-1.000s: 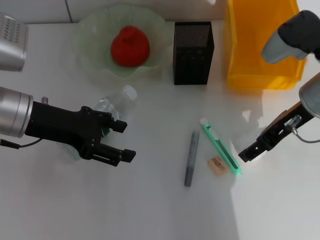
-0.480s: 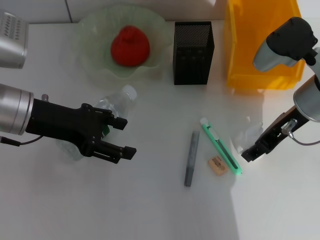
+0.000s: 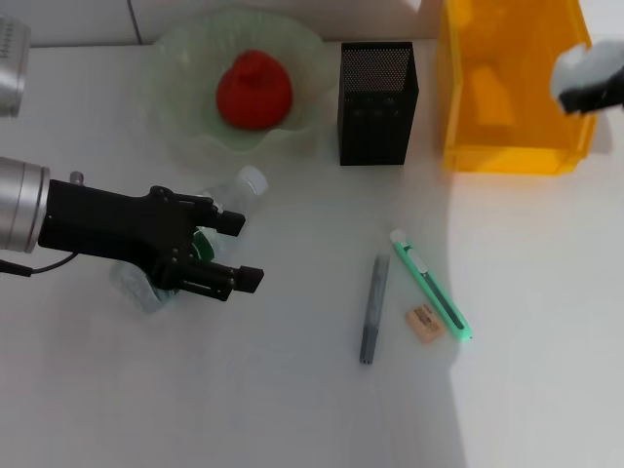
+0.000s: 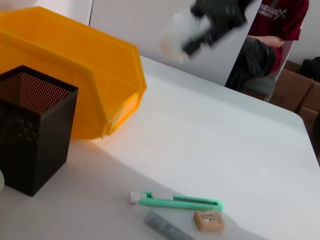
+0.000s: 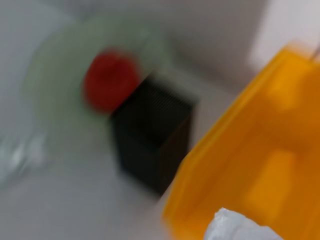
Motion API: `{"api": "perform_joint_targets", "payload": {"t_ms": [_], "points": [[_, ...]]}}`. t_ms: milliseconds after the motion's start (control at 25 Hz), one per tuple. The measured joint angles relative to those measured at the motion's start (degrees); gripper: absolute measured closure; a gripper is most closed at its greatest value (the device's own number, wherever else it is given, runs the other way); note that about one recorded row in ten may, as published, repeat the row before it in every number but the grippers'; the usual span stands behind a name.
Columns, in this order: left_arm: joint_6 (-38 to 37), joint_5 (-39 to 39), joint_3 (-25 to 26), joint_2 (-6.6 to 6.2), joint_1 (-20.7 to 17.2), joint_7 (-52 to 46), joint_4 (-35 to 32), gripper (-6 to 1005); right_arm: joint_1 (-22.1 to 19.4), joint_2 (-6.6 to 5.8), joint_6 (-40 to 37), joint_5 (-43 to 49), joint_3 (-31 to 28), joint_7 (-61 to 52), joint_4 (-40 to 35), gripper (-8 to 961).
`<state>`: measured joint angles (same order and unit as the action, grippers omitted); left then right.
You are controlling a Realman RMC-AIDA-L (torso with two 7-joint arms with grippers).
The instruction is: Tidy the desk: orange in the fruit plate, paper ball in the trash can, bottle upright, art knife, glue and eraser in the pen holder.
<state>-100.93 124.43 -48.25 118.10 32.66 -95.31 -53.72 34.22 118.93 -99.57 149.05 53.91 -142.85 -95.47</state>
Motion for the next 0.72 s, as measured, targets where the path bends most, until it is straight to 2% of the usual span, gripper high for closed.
{"api": "perform_joint_targets", "payload": {"t_ms": [120,320,520,600,720], "points": [[-0.2,-0.1,0.4,0.08,0.2,0.0,0.0,196,-0.5,-0.68,5.3,-4.8,-8.2,2.0,-0.3,416],[-0.2,-0.3,0.4,0.21,0.4,-0.3,0.0,199,-0.9,-3.08,14.1,-17.5,-15.8,10.9,13.4,417],[-0.2,-1.4,0.4,0.10,0.4,-0.7,0.0,203,-0.9,-6.18,18.3,-27.1,-18.2,17.5,25.3,390],[-0.2,-1.5,0.4,0.05,0.3,-0.7,0.0,204,-1.0,-6.77,18.4,-29.1,-18.5,19.2,27.7,362],[-0.2,-1.5,0.5,0.07,0.3,-0.8,0.0,206,-1.4,-6.98,18.4,-30.2,-18.7,21.0,29.3,319]]}}
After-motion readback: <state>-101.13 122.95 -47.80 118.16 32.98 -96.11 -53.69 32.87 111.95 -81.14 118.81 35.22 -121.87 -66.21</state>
